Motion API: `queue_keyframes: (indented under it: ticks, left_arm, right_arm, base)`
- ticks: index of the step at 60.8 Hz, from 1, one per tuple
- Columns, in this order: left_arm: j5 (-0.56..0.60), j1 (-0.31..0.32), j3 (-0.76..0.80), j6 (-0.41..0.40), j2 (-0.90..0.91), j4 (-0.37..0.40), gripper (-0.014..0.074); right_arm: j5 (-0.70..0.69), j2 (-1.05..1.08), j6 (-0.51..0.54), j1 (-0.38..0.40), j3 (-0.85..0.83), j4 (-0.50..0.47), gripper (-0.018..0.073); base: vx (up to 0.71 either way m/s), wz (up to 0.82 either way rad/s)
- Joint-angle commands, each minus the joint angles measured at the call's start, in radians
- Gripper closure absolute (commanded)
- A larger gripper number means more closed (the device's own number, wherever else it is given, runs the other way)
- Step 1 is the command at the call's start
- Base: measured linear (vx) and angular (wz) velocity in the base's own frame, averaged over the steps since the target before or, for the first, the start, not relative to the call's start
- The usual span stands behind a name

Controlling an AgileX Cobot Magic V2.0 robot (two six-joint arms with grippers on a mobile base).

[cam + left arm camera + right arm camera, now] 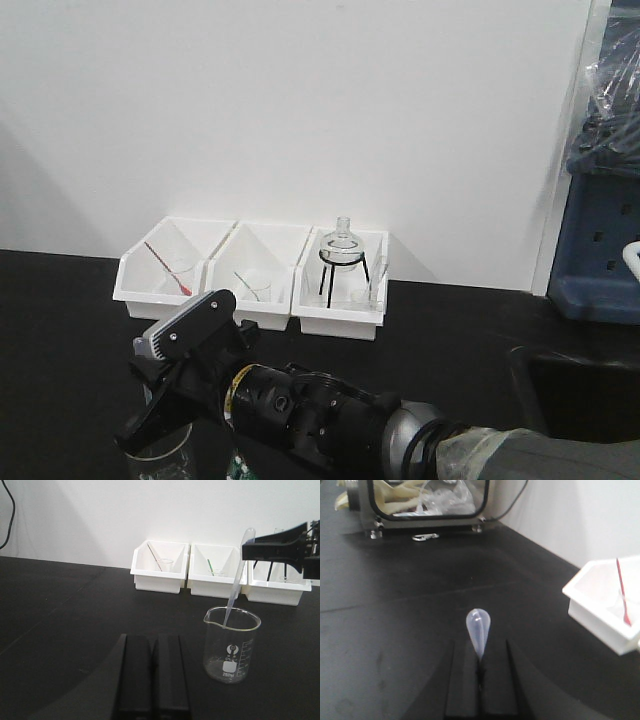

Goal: Grab transparent chemical and place on left bench
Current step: 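Move the right gripper over the empty glass beaker on this bench, then lower the pipette into the beaker and open the right gripper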

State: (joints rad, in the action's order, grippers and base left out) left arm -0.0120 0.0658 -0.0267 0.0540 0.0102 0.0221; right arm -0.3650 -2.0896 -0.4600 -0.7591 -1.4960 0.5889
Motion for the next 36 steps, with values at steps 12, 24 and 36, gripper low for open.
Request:
queue_keyframes:
  ticks: [12,24,36]
  left_arm:
    - [0.078,0.002,-0.016,-0.008,0.019,0.001,0.06]
    - [0.078,0.002,-0.016,-0.008,0.019,0.001,0.06]
    - [0.078,0.002,-0.016,-0.008,0.019,0.001,0.06]
  right_arm:
    - [0.053,0.064,-0.039,0.004,-0.04,-0.015,0.0214]
    - [0.031,0.068,-0.047,0.005,-0.04,-0.017,0.0055]
    - [0.101,0.229,-0.083,0.005,0.041,0.004,0.0065]
  base:
    - [0.0,0.0]
    - [0.0,0.0]
    - [0.0,0.0]
